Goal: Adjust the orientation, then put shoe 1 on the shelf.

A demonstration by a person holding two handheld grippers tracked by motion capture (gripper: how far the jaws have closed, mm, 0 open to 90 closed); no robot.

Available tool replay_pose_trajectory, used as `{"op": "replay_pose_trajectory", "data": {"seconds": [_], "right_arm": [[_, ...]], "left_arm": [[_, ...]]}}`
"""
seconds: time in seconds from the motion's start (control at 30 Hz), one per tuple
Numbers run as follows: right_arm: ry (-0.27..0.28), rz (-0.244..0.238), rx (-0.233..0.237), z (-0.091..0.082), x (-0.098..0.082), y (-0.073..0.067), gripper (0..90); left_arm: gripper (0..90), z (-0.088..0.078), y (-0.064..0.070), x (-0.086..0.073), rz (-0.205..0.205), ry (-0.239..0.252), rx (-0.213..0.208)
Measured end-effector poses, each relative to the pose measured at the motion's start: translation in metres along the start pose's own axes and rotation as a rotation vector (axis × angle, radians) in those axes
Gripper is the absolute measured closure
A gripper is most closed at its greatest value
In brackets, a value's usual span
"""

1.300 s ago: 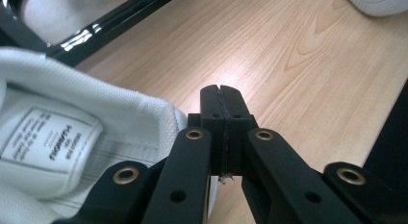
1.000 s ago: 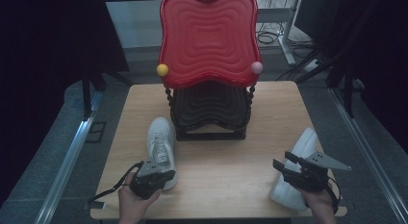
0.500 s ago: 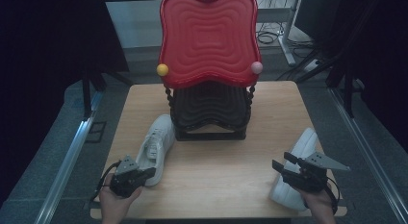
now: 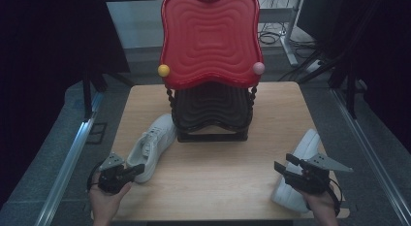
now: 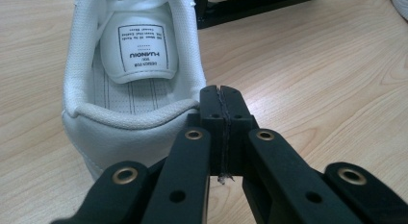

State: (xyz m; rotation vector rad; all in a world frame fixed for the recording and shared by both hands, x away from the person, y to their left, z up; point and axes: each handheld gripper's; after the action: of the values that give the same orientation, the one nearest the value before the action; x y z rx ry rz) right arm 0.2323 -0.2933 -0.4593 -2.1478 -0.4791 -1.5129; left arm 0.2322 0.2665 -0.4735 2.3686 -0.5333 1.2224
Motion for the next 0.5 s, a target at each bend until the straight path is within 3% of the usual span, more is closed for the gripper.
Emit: {"op": "replay_pose_trajectory", "data": {"seconds": [0.27,0.33,0.37,0.5], "right_arm": [[0.002,0.006,0.016,0.0,0.001,-0.003,39.4],[0.001,0.006,0.021,0.001,0.001,-0.004,39.4],[-0.003,0.001,0.024,0.002,0.001,-0.004,39.5],[-0.003,-0.002,0.023,0.002,0.001,-0.005,39.4]], "left_arm": [[70.1,-0.005,0.013,0.011,0.056,0.089,-0.042],[56.3,-0.006,0.015,0.019,0.073,0.118,-0.036],[47.7,-0.006,0.015,0.022,0.069,0.128,-0.028],[39.1,-0.006,0.008,0.038,0.041,0.167,-0.011]]}}
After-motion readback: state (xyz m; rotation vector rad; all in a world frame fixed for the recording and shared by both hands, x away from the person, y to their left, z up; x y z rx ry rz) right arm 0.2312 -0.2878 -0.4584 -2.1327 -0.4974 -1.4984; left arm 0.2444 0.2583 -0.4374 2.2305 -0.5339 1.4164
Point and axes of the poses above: each handheld gripper's, and its own axes: z roughly forward along the jaws, x roughly out of its top, y roughly to its right, and after that the axes turned 8 degrees about y, right-handed
